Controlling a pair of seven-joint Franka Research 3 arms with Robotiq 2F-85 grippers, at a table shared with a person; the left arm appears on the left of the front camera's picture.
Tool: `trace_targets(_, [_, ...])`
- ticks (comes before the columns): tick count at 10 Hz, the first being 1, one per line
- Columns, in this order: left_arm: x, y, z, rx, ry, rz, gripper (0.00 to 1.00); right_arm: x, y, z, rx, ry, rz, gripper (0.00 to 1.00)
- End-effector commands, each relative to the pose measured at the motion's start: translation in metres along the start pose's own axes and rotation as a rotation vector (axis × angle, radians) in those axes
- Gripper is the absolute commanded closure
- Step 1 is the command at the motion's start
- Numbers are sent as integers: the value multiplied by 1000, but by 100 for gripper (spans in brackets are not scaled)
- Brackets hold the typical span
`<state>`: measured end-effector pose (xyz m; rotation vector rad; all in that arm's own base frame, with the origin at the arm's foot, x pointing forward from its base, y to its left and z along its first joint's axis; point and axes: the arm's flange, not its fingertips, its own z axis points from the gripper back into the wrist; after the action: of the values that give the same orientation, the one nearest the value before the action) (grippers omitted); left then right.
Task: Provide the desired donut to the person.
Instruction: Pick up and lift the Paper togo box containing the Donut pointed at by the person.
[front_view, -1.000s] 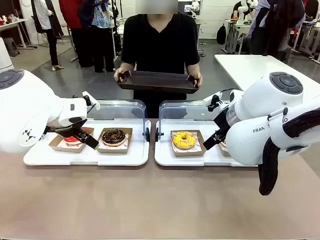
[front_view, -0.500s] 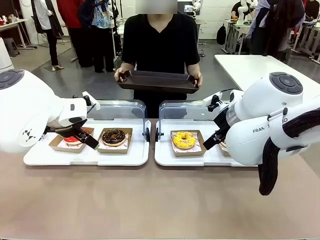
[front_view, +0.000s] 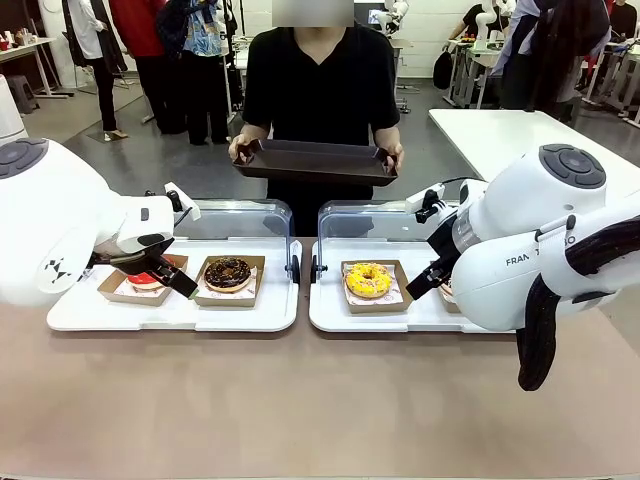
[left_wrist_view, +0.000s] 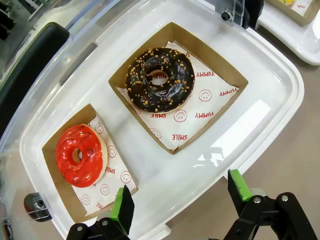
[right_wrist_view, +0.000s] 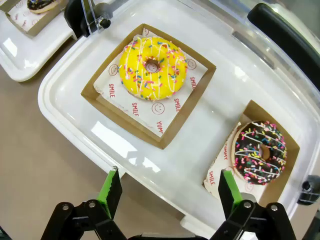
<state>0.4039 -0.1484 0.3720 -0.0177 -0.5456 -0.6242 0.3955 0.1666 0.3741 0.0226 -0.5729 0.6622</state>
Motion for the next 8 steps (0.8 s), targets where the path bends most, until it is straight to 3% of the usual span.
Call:
trace_targets(1, [0,0,0,0,0,0,0,0,0,0,0,0,0,0])
trace_targets(4, [0,0,0,0,0,0,0,0,0,0,0,0,0,0])
trace_targets(6, [-1,14,67,64,5,-40,0,5,-11,70,-54,-71,-37,0])
trace_targets(8, [5,20,124,67,2,-62,0,13,-21,128,-43,-33,-51,0])
